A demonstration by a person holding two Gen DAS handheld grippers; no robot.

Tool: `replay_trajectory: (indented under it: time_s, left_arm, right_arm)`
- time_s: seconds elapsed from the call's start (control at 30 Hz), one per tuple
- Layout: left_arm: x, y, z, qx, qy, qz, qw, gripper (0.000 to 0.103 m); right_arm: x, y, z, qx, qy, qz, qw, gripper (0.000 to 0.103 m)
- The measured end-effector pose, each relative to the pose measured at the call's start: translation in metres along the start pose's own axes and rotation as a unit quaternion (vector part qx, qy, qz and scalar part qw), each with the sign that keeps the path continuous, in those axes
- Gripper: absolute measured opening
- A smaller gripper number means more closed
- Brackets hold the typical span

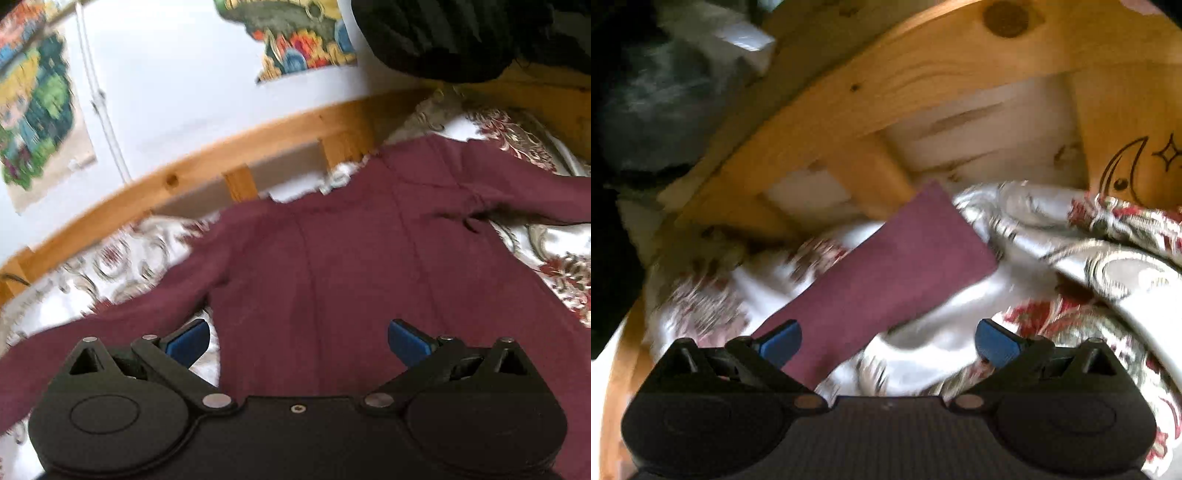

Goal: Fold small clothes
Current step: 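Reach the right gripper to a maroon sleeve cuff and close on it, then carry the held sleeve across the shirt body and open the right gripper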

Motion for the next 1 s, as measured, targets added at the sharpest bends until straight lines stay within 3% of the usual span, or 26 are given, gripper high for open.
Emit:
replay_trajectory:
  time_s: [0.17,0.4,0.47,0.57,0.63,0.7,0.8,1.0]
  left_arm:
    - [-0.006,-0.002,-0.003,-0.011,0.038,-0.049,0.998,0.102]
    - [-0.011,0.002,0.001,-0.033,0.049,-0.068,0.9959,0.102]
    - [-0.015,0.002,0.004,-0.044,0.048,-0.08,0.9947,0.102]
    - [-0.022,0.002,0.008,-0.061,0.049,-0.104,0.9915,0.102]
    - [-0.026,0.001,0.008,-0.069,0.051,-0.121,0.9889,0.102]
    - [-0.03,0.0,0.007,-0.071,0.05,-0.133,0.9873,0.102]
    - [-0.035,-0.003,0.003,-0.065,0.043,-0.14,0.9871,0.102]
    - [-0.049,-0.011,-0.009,-0.068,0.045,-0.16,0.9838,0.102]
  right_arm:
    - [-0.01,0.003,0.018,0.026,0.044,-0.014,0.999,0.103]
    - [-0.017,0.002,0.056,0.02,0.094,-0.029,0.995,0.099]
    - [-0.012,0.0,0.06,0.03,0.09,-0.011,0.995,0.093]
    - [-0.002,-0.004,0.062,0.053,0.076,0.028,0.995,0.075]
    - [0.002,-0.006,0.061,0.065,0.07,0.047,0.994,0.045]
    - [0.002,-0.006,0.062,0.068,0.061,0.051,0.995,0.023]
    - [-0.006,-0.001,0.057,0.083,0.061,0.046,0.994,0.014]
    - [-0.051,0.014,0.031,0.149,0.059,-0.018,0.987,0.013]
Point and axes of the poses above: each gripper's, at about its wrist camera, not at the fingertips, and z roughly the way its jaws point, x to its right, y to its underside, the point moved 2 cm from there along z, roughly the way its jaws point, and after that the axes turned 3 degrees about y, right-handed, at the moved point
